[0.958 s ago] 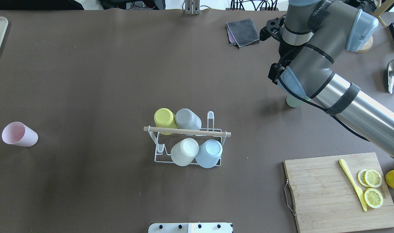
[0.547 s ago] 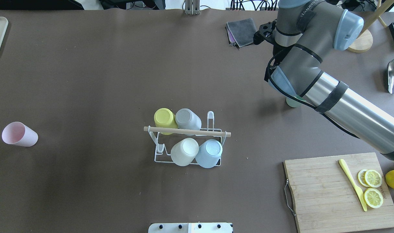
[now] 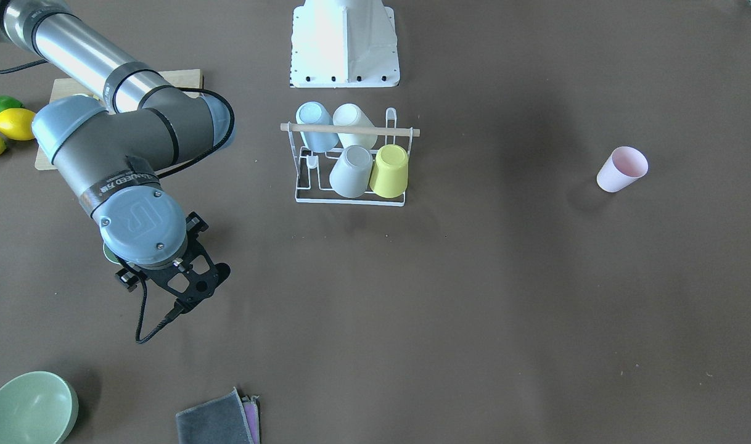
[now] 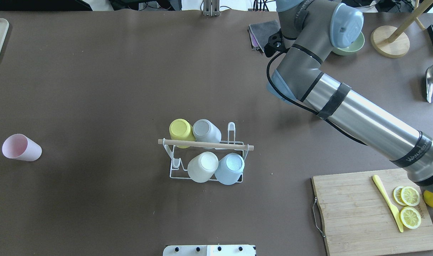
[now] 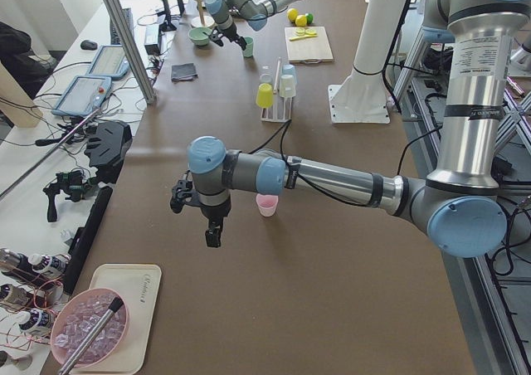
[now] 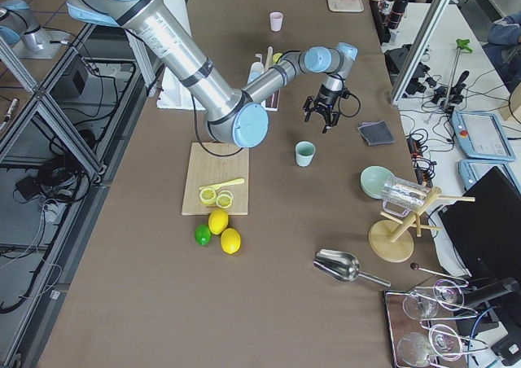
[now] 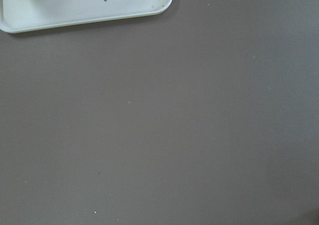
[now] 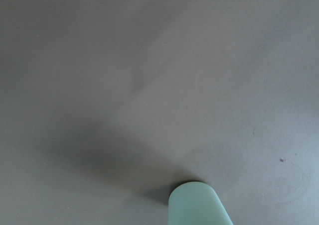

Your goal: Place cup on cup holder

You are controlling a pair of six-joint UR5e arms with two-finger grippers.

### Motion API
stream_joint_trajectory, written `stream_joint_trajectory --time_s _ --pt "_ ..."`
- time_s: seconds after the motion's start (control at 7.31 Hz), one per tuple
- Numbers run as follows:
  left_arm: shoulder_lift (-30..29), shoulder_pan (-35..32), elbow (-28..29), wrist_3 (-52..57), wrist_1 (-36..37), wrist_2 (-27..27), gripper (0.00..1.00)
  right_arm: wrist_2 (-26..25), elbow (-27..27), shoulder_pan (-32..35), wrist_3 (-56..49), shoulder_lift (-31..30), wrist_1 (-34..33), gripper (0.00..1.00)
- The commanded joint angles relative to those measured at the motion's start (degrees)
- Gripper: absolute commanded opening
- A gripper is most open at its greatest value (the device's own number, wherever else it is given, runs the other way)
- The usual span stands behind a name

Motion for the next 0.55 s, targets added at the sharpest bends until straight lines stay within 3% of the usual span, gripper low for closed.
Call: stream_joint_trajectory --time_s 0.0,0.41 --pt "-7.96 3.15 0.32 0.14 11.82 0.29 0.98 -3.75 -3.34 -1.79 -2.57 2.18 -3.76 1.00" --pt "-9.81 5.70 0.49 -0.48 17.70 -0.06 0.98 -9.72 -4.83 -5.21 -6.01 2.19 -7.99 1.00"
